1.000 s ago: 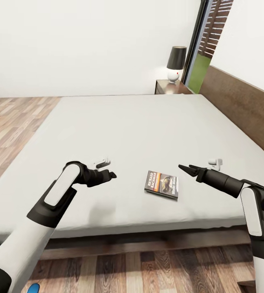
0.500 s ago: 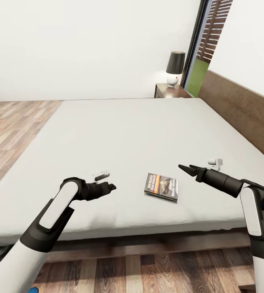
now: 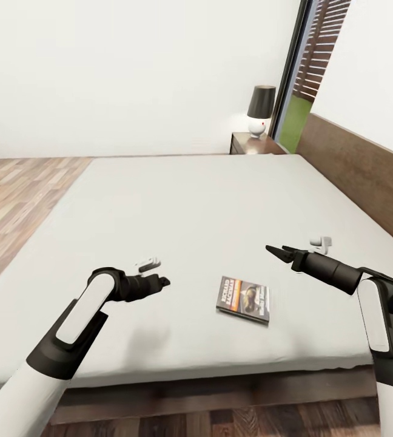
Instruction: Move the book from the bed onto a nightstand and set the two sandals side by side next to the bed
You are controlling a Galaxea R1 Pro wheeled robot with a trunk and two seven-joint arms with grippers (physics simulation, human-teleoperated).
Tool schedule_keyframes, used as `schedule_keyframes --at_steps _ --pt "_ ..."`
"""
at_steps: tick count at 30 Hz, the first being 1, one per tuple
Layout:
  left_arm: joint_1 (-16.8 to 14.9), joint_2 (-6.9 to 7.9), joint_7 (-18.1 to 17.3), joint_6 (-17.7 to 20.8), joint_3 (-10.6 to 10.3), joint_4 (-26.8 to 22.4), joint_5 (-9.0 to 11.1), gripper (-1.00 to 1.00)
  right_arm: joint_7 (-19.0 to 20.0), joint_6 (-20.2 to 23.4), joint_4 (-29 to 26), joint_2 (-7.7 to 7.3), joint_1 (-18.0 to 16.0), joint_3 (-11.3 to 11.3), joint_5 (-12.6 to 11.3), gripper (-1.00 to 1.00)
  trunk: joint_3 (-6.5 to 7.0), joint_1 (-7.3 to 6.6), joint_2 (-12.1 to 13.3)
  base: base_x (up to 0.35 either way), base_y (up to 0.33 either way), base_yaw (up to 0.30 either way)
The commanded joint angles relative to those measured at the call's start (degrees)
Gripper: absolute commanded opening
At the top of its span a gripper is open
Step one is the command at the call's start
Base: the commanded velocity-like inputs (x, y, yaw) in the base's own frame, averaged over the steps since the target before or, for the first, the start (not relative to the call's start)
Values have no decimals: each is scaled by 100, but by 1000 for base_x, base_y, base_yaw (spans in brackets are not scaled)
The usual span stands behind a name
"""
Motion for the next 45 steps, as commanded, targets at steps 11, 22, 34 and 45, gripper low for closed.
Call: schedule_keyframes --at_steps 11,22,34,45 --pt "2 19 52 0 -8 190 50 100 20 28 -1 2 -4 -6 2 100 98 3 -2 308 0 0" --pt "-3 16 50 0 -8 312 50 100 16 33 -1 6 -3 -5 2 100 200 3 -2 59 0 0" --pt "-3 16 53 0 -6 317 50 100 -71 35 -1 7 -4 0 2 100 311 3 -2 4 0 0" --pt "-3 18 52 0 -6 317 50 100 -98 34 -1 3 -4 -6 4 100 394 3 -2 -35 -12 0"
